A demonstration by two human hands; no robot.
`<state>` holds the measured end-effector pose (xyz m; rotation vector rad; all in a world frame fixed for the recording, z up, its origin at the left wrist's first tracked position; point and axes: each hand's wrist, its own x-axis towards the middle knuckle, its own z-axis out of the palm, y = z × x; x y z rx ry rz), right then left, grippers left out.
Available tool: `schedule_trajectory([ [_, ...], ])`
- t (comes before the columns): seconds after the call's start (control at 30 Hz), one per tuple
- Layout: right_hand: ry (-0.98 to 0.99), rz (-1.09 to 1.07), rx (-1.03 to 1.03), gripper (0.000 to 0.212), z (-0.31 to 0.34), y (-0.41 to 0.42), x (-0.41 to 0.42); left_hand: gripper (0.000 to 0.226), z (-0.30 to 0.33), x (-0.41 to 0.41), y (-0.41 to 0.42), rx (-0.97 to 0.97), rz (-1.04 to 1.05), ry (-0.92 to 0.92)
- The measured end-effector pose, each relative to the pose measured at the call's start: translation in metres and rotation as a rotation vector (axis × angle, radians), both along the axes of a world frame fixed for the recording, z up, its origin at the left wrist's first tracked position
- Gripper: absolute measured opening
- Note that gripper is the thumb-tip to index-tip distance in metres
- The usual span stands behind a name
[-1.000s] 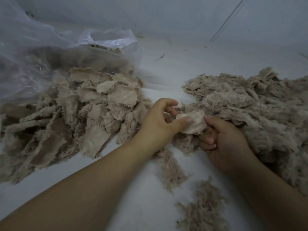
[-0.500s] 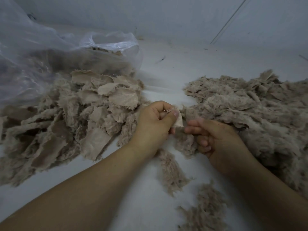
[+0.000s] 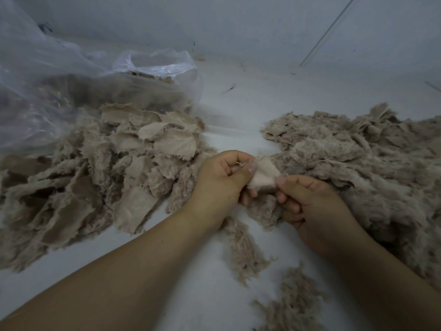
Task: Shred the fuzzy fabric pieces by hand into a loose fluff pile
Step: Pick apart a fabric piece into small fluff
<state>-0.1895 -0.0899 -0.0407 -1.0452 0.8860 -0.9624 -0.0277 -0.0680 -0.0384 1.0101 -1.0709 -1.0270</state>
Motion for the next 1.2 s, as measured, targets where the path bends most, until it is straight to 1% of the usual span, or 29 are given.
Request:
schedule_trajectory([
  [0.1, -0.037, -0.02, 0.03, 0.016, -0.001, -0.002, 0.0, 0.02, -0.001, 0.003, -0.002, -0.051, 0.185, -0.065],
  [0.17, -0.052, -0.025, 0.042, 0.016, -0.003, -0.003, -0.002, 0.022, -0.001, 0.007, -0.003, -0.089, 0.285, -0.098],
  [0.23, -0.049, -0.022, 0.046, 0.016, -0.004, -0.004, -0.002, 0.024, 0.001, 0.012, -0.002, -0.176, 0.392, -0.14],
  [0.27, -0.038, -0.02, 0.046, 0.015, -0.003, -0.004, -0.002, 0.023, 0.003, 0.017, -0.002, -0.235, 0.464, -0.202],
  [0.3, -0.027, -0.02, 0.045, 0.015, -0.003, -0.004, -0.001, 0.021, 0.005, 0.022, -0.003, -0.287, 0.548, -0.324],
  [0.33, -0.023, -0.021, 0.045, 0.016, -0.002, -0.004, -0.001, 0.018, 0.007, 0.028, -0.004, -0.31, 0.642, -0.527],
  [0.37, -0.025, -0.022, 0.046, 0.015, -0.001, -0.003, -0.001, 0.016, 0.009, 0.035, -0.006, -0.291, 0.736, -0.816],
  [0.4, -0.03, -0.024, 0.048, 0.011, -0.001, -0.003, -0.001, 0.014, 0.011, 0.04, -0.006, -0.209, 0.764, -1.139],
  [0.43, -0.036, -0.029, 0.055, 0.009, 0.0, -0.003, 0.0, 0.011, 0.011, 0.044, -0.007, -0.065, 0.72, -1.407],
  [0.47, -0.039, -0.033, 0.063, 0.011, -0.001, -0.003, -0.001, 0.01, 0.012, 0.046, -0.006, 0.096, 0.665, -1.583],
  [0.5, -0.042, -0.036, 0.07, 0.013, -0.001, -0.002, -0.001, 0.01, 0.014, 0.048, -0.004, 0.214, 0.626, -1.668],
  [0.53, -0.044, -0.039, 0.072, 0.015, -0.001, -0.002, -0.001, 0.011, 0.018, 0.048, -0.002, 0.268, 0.612, -1.736],
  [0.57, -0.05, -0.038, 0.07, 0.016, -0.001, -0.002, -0.001, 0.012, 0.02, 0.047, -0.001, 0.234, 0.628, -1.769],
  [0.6, -0.059, -0.035, 0.067, 0.017, -0.001, -0.002, -0.001, 0.012, 0.021, 0.045, 0.0, 0.09, 0.668, -1.764],
  [0.63, -0.066, -0.034, 0.066, 0.017, -0.001, -0.002, -0.001, 0.011, 0.023, 0.04, 0.001, -0.122, 0.696, -1.723],
  [0.67, -0.068, -0.036, 0.068, 0.017, -0.001, -0.002, -0.002, 0.015, 0.024, 0.034, 0.002, -0.291, 0.685, -1.655],
  [0.7, -0.07, -0.039, 0.073, 0.017, 0.0, -0.003, -0.001, 0.023, 0.027, 0.03, 0.003, -0.325, 0.552, -1.58],
  [0.73, -0.072, -0.039, 0.079, 0.018, 0.0, -0.003, -0.001, 0.032, 0.032, 0.027, 0.004, -0.22, 0.323, -1.494],
  [0.8, -0.075, -0.036, 0.087, 0.018, 0.0, -0.004, 0.0, 0.053, 0.038, 0.027, 0.004, 0.131, -0.213, -1.362],
  [0.83, -0.075, -0.035, 0.089, 0.018, 0.0, -0.004, 0.001, 0.054, 0.039, 0.03, 0.004, 0.24, -0.423, -1.306],
  [0.87, -0.075, -0.036, 0.09, 0.018, 0.0, -0.004, 0.001, 0.05, 0.04, 0.033, 0.004, 0.294, -0.573, -1.293],
  [0.9, -0.072, -0.037, 0.092, 0.019, 0.0, -0.004, 0.001, 0.042, 0.04, 0.036, 0.005, 0.305, -0.666, -1.3],
  [0.97, -0.071, -0.039, 0.094, 0.019, 0.0, -0.003, 0.002, 0.026, 0.039, 0.04, 0.004, 0.278, -0.719, -1.299],
  [1.03, -0.066, -0.043, 0.091, 0.019, 0.001, -0.003, 0.003, 0.017, 0.036, 0.041, 0.003, 0.247, -0.692, -1.207],
  [1.07, -0.058, -0.045, 0.085, 0.019, 0.001, -0.002, 0.003, 0.016, 0.034, 0.04, 0.002, 0.227, -0.649, -1.11],
  [1.1, -0.049, -0.044, 0.073, 0.019, 0.001, -0.002, 0.004, 0.017, 0.033, 0.038, 0.002, 0.2, -0.578, -0.966],
  [1.17, -0.022, -0.033, 0.038, 0.02, 0.001, 0.0, 0.004, 0.021, 0.029, 0.031, 0.001, 0.09, -0.341, -0.64],
  [1.2, -0.008, -0.023, 0.022, 0.022, 0.001, 0.001, 0.005, 0.022, 0.028, 0.027, -0.001, 0.018, -0.216, -0.525],
])
